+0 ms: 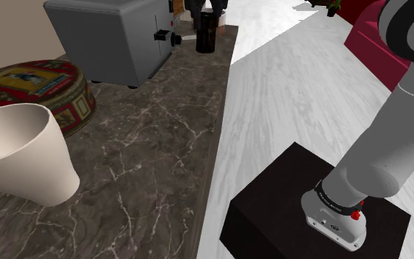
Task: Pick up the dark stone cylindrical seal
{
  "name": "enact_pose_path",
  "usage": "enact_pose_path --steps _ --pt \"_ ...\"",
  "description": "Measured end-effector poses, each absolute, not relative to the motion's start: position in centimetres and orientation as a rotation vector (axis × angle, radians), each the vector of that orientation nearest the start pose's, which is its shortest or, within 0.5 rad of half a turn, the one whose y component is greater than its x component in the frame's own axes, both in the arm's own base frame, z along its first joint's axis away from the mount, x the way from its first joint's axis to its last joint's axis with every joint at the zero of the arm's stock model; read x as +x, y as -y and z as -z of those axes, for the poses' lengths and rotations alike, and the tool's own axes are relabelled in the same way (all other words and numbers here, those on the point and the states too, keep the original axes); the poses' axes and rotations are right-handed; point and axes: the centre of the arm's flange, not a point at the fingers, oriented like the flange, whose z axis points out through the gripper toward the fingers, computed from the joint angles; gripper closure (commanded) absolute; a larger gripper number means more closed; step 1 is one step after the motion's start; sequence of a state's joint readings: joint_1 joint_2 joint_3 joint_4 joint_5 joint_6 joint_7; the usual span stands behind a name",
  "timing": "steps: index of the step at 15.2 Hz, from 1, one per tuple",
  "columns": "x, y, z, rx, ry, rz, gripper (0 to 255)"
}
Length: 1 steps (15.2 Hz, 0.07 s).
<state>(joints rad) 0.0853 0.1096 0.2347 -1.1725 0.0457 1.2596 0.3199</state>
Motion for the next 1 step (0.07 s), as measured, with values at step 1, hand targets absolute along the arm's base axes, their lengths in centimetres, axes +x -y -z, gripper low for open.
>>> enact_pose_path --steps 1 --pt "51.9 -16.69 -72.27 -3.081 0.019 -0.062 255"
